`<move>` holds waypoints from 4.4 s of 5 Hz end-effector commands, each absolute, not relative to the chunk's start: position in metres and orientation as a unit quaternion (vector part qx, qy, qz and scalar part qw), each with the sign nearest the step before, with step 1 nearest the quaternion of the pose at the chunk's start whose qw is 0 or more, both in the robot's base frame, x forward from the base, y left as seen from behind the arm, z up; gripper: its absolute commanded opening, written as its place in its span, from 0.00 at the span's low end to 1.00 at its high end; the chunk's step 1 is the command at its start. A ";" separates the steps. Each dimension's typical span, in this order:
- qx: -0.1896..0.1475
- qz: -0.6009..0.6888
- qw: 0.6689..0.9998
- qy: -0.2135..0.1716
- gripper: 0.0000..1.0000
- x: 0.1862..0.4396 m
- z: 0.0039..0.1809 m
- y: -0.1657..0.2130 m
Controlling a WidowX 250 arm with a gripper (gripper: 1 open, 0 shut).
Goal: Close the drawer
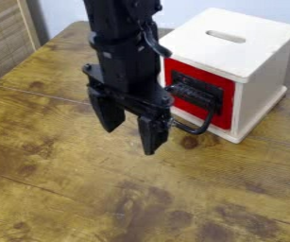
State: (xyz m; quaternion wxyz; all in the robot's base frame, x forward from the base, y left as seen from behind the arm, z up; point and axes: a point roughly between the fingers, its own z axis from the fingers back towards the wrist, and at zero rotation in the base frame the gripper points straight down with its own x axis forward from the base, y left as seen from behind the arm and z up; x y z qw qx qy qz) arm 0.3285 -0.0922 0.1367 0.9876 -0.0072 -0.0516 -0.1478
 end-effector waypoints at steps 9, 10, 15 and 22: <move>-0.005 -0.192 0.978 -0.085 1.00 0.330 0.159 -0.048; -0.008 -0.192 0.978 -0.084 1.00 0.333 0.158 -0.046; -0.007 -0.198 0.977 -0.075 1.00 0.341 0.153 -0.051; -0.009 -0.221 0.971 -0.091 1.00 0.331 0.163 -0.063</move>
